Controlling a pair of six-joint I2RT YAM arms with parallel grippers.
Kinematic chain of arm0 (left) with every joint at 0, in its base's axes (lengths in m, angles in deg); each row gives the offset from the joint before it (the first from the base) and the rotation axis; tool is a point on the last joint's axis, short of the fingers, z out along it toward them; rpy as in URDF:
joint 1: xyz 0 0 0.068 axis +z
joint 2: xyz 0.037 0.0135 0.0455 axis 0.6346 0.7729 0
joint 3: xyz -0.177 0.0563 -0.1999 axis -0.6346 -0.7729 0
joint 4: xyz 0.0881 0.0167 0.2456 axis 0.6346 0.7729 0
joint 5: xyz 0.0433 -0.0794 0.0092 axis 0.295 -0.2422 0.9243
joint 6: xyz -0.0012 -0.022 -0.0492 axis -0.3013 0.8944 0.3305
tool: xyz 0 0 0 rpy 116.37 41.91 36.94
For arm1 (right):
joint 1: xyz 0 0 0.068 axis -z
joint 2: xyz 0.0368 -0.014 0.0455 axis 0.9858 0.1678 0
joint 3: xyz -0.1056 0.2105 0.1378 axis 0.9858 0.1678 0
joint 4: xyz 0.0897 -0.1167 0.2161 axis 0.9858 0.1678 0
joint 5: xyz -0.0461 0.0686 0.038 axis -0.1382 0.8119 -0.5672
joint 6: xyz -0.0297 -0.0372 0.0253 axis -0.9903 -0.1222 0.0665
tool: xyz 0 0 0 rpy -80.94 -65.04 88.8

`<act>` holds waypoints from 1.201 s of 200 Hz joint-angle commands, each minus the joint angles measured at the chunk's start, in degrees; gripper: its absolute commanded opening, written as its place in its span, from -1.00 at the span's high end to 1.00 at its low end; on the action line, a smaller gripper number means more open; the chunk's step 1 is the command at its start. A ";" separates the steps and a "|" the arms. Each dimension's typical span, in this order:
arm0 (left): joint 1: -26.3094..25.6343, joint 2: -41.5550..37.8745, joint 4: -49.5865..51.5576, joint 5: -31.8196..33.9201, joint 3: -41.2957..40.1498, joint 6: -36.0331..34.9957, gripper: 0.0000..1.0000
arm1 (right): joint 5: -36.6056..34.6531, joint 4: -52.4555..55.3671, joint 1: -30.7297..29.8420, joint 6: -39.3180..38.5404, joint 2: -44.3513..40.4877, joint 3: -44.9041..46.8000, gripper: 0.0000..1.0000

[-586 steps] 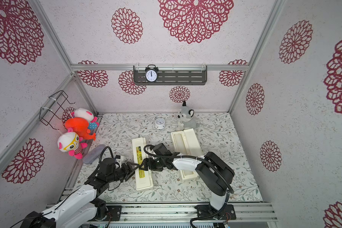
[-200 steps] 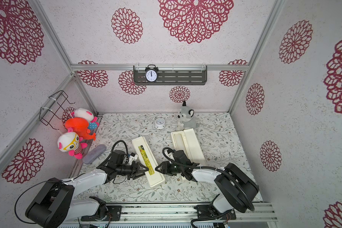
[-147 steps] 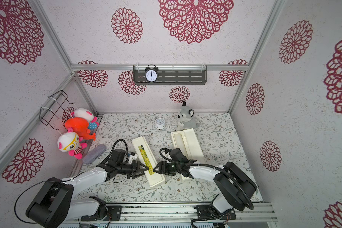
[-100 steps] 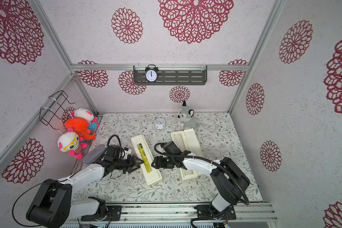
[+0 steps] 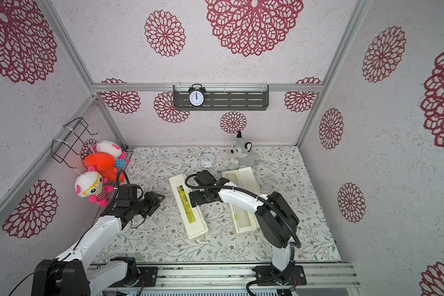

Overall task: Put plastic wrap rolls into dispensers
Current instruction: Open the lid of the plastic wrap cutting box.

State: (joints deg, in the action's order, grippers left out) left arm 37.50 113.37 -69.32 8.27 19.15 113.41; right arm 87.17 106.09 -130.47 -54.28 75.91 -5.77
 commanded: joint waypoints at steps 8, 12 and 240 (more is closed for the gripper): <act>1.23 -0.53 0.07 0.76 -1.57 -0.39 -0.11 | -3.39 4.51 -1.71 -2.38 3.12 -5.66 -0.97; 1.27 -0.36 0.24 0.66 -1.55 -0.61 -0.11 | -3.40 4.61 -1.87 -2.22 3.55 -6.23 -0.97; 0.79 7.05 -12.22 -7.54 -2.96 2.44 -0.11 | 6.60 3.62 -4.60 0.14 8.30 -12.57 -0.94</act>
State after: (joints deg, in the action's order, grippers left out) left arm 38.90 119.18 -75.40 3.74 16.28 113.69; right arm 85.31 110.38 -136.08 -54.92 88.22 -20.72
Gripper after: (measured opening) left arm 0.557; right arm 0.975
